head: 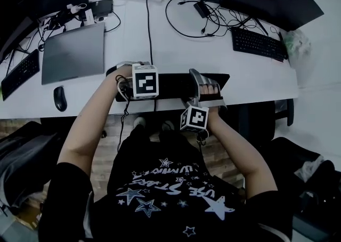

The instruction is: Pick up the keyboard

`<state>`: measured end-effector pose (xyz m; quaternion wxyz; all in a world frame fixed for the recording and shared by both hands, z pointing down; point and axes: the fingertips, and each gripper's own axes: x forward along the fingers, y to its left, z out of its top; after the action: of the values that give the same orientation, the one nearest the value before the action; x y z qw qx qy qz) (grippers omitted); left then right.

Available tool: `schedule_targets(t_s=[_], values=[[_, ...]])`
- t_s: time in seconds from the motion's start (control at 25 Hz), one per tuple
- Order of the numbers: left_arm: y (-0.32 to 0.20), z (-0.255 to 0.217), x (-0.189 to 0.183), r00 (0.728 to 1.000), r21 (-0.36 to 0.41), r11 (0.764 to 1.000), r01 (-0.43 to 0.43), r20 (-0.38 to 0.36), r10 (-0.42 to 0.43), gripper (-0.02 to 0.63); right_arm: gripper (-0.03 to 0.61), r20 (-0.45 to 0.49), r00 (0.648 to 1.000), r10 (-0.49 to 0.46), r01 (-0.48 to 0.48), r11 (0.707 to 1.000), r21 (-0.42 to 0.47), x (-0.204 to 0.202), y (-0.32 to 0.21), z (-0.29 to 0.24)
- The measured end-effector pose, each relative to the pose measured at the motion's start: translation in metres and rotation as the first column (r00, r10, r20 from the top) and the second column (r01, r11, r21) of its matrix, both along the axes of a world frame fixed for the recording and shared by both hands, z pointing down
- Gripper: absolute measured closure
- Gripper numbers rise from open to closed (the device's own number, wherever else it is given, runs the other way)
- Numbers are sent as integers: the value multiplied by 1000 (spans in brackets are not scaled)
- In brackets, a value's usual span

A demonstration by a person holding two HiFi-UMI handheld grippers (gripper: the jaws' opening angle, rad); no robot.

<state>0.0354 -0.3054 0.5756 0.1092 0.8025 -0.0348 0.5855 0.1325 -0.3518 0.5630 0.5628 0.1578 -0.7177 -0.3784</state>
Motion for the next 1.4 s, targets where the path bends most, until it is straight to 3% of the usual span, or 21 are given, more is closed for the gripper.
schedule_targets(t_s=[0.08,0.12,0.4,0.76,1.12,1.4], values=[[7,8,-5,997,-15,1000,-26,69,27,300,0,1,1000,-1,1,1000,26,-1,0,-1],[8,9,-7,997,-19,999,-27,78,28,310,0,1,1000,1,-1,999,36,-1,0,-2],[22,-10,0,999,-107,994,19,44,-14,508,0,3,1000,25,-25,992,123,-1,0,-8],[32,-16,-13,998,-70,996,56,3,-56,519,0,-6,998,67,-64,970,236,-13,10,-23],[40,-32,-22,1000,-1,1000,25,-13,-25,525,0,16,999,44,-47,944,327,-19,29,-45],[57,-43,-5,991,-37,993,114,-70,-116,526,0,27,1000,1,-10,938,347,-2,43,-62]])
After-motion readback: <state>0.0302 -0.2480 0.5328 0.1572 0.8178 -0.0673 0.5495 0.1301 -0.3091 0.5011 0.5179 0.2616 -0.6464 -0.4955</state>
